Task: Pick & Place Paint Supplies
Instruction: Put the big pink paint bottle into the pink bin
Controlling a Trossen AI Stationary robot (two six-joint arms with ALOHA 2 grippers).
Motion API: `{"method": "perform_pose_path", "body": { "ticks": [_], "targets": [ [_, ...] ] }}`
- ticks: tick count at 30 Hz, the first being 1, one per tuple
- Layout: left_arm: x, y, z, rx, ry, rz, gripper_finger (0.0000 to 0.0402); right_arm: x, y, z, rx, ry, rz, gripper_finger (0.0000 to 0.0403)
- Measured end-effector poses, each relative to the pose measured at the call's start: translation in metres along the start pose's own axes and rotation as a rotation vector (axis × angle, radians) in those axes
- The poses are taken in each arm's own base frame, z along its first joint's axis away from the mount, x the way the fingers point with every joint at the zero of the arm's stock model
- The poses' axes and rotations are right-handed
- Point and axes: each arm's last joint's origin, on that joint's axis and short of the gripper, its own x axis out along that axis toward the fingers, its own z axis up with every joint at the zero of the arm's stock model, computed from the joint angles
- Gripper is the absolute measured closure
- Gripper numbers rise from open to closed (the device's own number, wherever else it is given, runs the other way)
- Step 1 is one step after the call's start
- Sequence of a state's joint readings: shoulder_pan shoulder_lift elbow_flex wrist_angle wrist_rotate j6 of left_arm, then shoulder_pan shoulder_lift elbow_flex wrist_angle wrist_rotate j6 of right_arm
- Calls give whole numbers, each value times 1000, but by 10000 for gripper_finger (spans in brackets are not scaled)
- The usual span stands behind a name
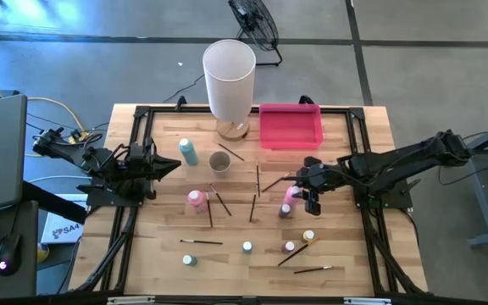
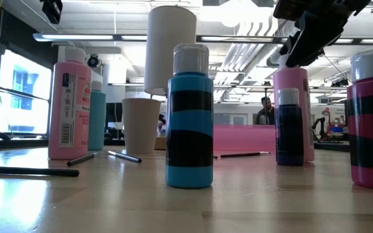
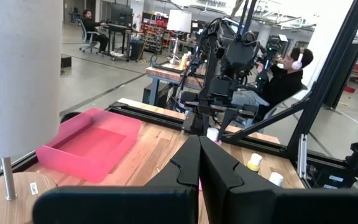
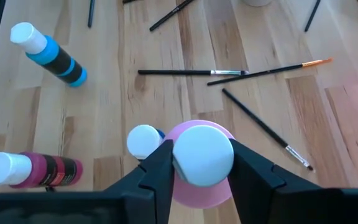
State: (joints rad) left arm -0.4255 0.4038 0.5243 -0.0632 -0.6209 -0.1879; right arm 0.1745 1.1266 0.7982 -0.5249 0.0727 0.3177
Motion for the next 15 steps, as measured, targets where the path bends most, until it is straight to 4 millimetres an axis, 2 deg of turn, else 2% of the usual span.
{"method": "perform_pose_path", "body": {
  "ticks": [10,15],
  "targets": [
    [0,0,0,0,0,-1,402,-24,-15,5,55,-86,-52,286],
    [0,0,0,0,0,0,402,-46,-24,19,69,-62,-101,284]
  ]
}}
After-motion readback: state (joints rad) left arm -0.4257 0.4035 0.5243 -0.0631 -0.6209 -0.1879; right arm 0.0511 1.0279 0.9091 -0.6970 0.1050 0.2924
